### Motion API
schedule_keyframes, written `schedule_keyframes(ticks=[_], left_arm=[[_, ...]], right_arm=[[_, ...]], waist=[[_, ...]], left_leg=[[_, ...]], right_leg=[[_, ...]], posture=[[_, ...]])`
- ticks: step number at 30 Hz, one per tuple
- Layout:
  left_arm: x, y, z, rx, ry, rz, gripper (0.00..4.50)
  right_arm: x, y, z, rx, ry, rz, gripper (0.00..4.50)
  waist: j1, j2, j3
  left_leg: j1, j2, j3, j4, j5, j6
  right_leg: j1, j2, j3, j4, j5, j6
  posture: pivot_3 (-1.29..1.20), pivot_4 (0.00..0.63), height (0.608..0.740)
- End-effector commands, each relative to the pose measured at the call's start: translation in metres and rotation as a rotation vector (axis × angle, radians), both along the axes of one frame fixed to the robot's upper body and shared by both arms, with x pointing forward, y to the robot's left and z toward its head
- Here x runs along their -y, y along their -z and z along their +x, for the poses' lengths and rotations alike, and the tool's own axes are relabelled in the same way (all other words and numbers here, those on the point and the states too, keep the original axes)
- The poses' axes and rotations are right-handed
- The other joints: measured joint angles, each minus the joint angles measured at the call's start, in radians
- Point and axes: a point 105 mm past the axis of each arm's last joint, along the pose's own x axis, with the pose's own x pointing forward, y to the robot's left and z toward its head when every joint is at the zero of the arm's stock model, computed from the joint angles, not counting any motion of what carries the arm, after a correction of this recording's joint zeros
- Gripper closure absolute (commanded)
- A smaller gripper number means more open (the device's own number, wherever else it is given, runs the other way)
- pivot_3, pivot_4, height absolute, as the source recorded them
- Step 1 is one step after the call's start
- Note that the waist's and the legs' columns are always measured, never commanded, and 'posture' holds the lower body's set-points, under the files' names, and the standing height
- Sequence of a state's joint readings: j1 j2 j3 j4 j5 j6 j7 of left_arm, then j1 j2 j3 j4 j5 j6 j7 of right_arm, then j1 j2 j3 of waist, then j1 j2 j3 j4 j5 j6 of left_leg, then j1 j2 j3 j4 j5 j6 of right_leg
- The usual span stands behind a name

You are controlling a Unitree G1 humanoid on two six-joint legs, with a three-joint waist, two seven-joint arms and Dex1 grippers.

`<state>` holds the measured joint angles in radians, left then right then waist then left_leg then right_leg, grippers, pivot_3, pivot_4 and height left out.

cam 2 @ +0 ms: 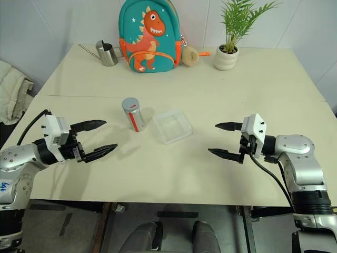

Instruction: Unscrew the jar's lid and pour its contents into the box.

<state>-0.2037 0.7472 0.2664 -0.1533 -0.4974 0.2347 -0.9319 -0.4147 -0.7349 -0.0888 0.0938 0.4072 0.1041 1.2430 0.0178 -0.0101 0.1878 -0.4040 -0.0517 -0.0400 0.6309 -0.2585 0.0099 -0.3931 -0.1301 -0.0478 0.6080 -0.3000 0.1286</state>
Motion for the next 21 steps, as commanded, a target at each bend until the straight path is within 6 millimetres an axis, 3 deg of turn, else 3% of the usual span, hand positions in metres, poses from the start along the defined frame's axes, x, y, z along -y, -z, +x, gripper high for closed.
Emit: schedule_keyframes(ticks=[1, 4, 8, 17, 21], left_arm=[[0.004, -0.012, -0.001, 0.063, -0.002, 0.001, 0.04], [0.006, -0.007, -0.002, 0.062, -0.032, -0.009, 0.04], [0.009, -0.003, 0.002, 0.064, -0.201, -0.114, 0.04], [0.035, 0.026, 0.009, 0.055, -0.658, -0.285, 0.04], [0.05, 0.028, 0.021, 0.074, -0.774, -0.34, 0.04]], right_arm=[[-0.003, -0.012, 0.0, 0.047, -0.023, 0.007, 0.0], [-0.006, -0.009, 0.002, 0.034, -0.044, 0.009, 0.0], [-0.018, -0.02, 0.008, 0.049, -0.063, 0.066, 0.0], [-0.052, -0.047, 0.011, 0.064, -0.168, 0.146, 0.0], [-0.066, -0.053, 0.013, 0.076, -0.182, 0.162, 0.0]], waist=[[0.0, 0.0, 0.0], [0.001, 0.0, 0.0], [-0.001, 0.0, 0.0], [0.015, -0.001, 0.0], [0.012, -0.001, 0.0]], left_leg=[[0.0, 0.0, 0.0, 0.0, 0.0, 0.0], [0.0, 0.0, 0.0, 0.0, 0.0, 0.0], [0.0, 0.0, 0.0, 0.0, 0.0, 0.0], [0.0, -0.001, -0.001, 0.003, 0.0, 0.0], [0.0, -0.003, 0.0, 0.005, 0.001, 0.001]], right_leg=[[0.0, 0.0, 0.0, 0.0, 0.0, 0.0], [0.0, 0.0, 0.0, 0.0, 0.0, 0.0], [0.0, 0.0, 0.0, 0.001, 0.0, 0.0], [0.001, 0.002, -0.001, 0.002, 0.0, 0.001], [0.001, 0.002, 0.001, 0.003, 0.002, 0.002]], posture=[[0.0, 0.15, 0.74], [0.0, 0.15, 0.74], [0.0, 0.15, 0.74], [0.0, 0.15, 0.74], [0.0, 0.15, 0.74]])
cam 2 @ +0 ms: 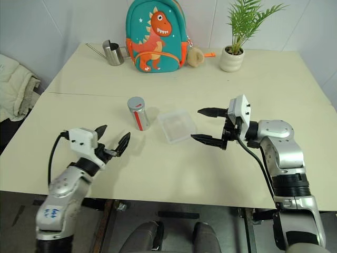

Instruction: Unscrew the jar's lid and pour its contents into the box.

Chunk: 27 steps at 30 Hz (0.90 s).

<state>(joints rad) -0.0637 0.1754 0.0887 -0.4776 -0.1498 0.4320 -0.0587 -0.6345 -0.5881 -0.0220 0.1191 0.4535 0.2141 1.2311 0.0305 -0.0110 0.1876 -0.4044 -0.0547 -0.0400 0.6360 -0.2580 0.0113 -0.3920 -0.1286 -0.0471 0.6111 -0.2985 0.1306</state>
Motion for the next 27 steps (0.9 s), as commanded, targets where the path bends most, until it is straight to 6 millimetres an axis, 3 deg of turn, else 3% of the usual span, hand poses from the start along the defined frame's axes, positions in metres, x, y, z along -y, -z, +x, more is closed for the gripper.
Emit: schedule_keyframes(ticks=[1, 3, 8, 14, 27], left_arm=[[0.014, -0.014, 0.008, 0.069, -0.066, 0.004, 0.04], [0.024, -0.014, 0.017, 0.074, -0.076, 0.005, 0.04], [0.023, -0.024, 0.032, 0.132, -0.168, 0.061, 0.04], [0.031, -0.028, 0.053, 0.138, -0.161, 0.059, 0.04], [0.055, -0.028, 0.064, 0.129, -0.117, 0.013, 0.04]], right_arm=[[-0.012, -0.014, -0.004, 0.052, -0.033, 0.016, 0.0], [-0.015, -0.015, -0.006, 0.048, -0.043, 0.025, 0.0], [-0.019, -0.016, -0.015, 0.045, -0.057, 0.033, 0.0], [-0.021, -0.02, -0.019, 0.047, -0.048, 0.049, 0.0], [-0.022, -0.022, -0.028, 0.038, -0.05, 0.056, 0.0]], waist=[[0.0, 0.0, 0.0], [0.003, 0.0, 0.0], [0.0, 0.0, 0.0], [-0.001, 0.0, 0.0], [-0.001, -0.001, 0.0]], left_leg=[[0.0, 0.0, 0.0, 0.0, 0.0, 0.0], [0.0, 0.0, -0.001, 0.0, 0.0, 0.0], [-0.001, -0.001, 0.0, 0.0, 0.0, 0.0], [-0.001, -0.001, 0.0, 0.0, 0.0, 0.0], [-0.001, -0.001, 0.0, 0.001, 0.0, 0.0]], right_leg=[[0.0, 0.0, 0.0, 0.0, 0.0, 0.0], [0.0, 0.0, 0.0, 0.0, 0.0, 0.0], [0.0, 0.0, 0.0, 0.0, 0.0, 0.0], [0.0, 0.0, -0.001, 0.0, 0.001, 0.0], [0.0, 0.0, -0.001, 0.0, 0.001, 0.0]], posture=[[0.0, 0.15, 0.74], [0.0, 0.15, 0.74], [0.0, 0.15, 0.74], [0.0, 0.15, 0.74], [0.0, 0.15, 0.74]])
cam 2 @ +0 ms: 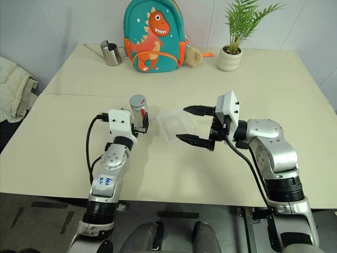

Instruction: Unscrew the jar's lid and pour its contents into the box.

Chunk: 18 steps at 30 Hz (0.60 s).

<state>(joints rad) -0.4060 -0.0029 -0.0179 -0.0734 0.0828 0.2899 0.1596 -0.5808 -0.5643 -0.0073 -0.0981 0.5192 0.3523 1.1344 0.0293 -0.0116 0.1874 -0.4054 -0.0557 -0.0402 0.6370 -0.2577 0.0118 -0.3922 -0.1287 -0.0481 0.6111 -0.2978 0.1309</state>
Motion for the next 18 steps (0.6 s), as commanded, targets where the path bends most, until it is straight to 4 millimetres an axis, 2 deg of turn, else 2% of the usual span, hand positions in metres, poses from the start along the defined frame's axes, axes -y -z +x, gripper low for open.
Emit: schedule_keyframes(ticks=[1, 6, 10, 18], left_arm=[[0.008, -0.014, -0.001, 0.055, 0.006, -0.013, 0.04], [0.005, -0.015, 0.0, 0.038, -0.068, -0.021, 0.04], [0.013, -0.014, 0.002, 0.033, -0.055, 0.021, 0.04], [0.017, -0.009, 0.013, -0.018, -0.161, 0.043, 0.04]], right_arm=[[0.002, -0.013, -0.006, 0.053, -0.007, 0.013, 0.0], [0.0, -0.011, -0.006, 0.045, -0.024, 0.01, 0.0], [-0.001, -0.011, -0.006, 0.04, -0.036, 0.006, 0.0], [-0.004, -0.008, -0.006, 0.022, -0.067, 0.003, 0.0]], waist=[[0.0, 0.0, 0.0], [0.0, 0.0, 0.0], [0.0, 0.0, 0.0], [0.001, 0.0, 0.0]], left_leg=[[0.0, 0.0, 0.0, 0.0, 0.0, 0.0], [0.0, 0.0, 0.0, 0.0, 0.0, 0.0], [0.0, 0.0, 0.0, 0.0, 0.0, 0.0], [0.0, 0.0, 0.0, 0.0, 0.0, 0.0]], right_leg=[[0.0, 0.0, 0.0, 0.0, 0.0, 0.0], [0.0, 0.0, 0.0, 0.0, 0.0, 0.0], [0.0, 0.0, 0.0, 0.0, 0.0, 0.0], [0.0, 0.0, 0.0, 0.001, 0.0, 0.0]], posture=[[0.0, 0.15, 0.74], [0.0, 0.15, 0.74], [0.0, 0.15, 0.74], [0.0, 0.15, 0.74]])
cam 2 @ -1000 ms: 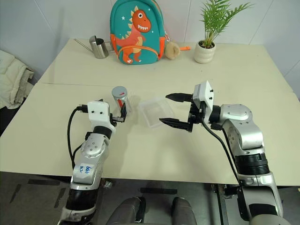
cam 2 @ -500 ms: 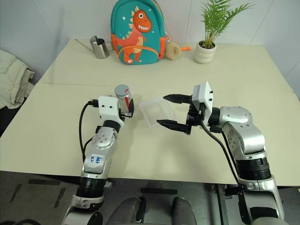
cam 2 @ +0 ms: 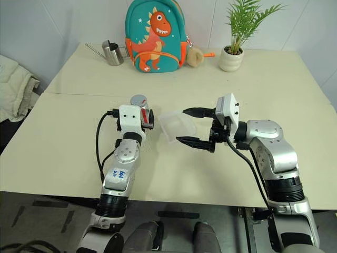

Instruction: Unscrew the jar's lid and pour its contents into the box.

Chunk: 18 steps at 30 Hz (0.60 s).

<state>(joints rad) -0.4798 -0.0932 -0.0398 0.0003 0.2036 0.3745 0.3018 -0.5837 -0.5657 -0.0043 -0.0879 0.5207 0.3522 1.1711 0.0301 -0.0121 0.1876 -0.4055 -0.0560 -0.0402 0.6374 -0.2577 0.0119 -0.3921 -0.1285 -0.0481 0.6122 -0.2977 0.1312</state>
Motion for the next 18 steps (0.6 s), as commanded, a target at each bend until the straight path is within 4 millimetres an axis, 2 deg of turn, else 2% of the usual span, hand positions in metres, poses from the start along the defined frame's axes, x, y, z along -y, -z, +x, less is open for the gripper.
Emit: schedule_keyframes(ticks=[1, 10, 18], left_arm=[[0.003, -0.014, 0.003, 0.051, -0.045, 0.005, 0.04], [0.009, -0.017, 0.013, 0.059, -0.084, -0.036, 0.04], [-0.001, -0.022, 0.021, 0.051, -0.284, 0.075, 0.04]], right_arm=[[-0.004, -0.01, -0.003, 0.029, -0.037, 0.014, 0.0], [-0.005, -0.007, -0.003, 0.008, -0.057, 0.011, 0.0], [-0.002, -0.004, 0.001, -0.011, -0.049, 0.015, 0.0]], waist=[[0.0, 0.0, 0.0], [0.001, 0.0, 0.0], [0.002, -0.001, 0.0]], left_leg=[[0.0, 0.0, 0.0, 0.0, 0.0, 0.0], [0.0, 0.0, 0.0, 0.0, 0.0, 0.0], [0.0, -0.001, 0.0, 0.001, 0.0, 0.0]], right_leg=[[0.0, 0.0, 0.0, 0.0, 0.0, 0.0], [0.0, 0.0, 0.0, 0.0, 0.0, 0.0], [0.0, 0.0, 0.0, 0.002, 0.0, 0.001]], posture=[[0.0, 0.15, 0.74], [0.0, 0.15, 0.74], [0.0, 0.15, 0.74]])
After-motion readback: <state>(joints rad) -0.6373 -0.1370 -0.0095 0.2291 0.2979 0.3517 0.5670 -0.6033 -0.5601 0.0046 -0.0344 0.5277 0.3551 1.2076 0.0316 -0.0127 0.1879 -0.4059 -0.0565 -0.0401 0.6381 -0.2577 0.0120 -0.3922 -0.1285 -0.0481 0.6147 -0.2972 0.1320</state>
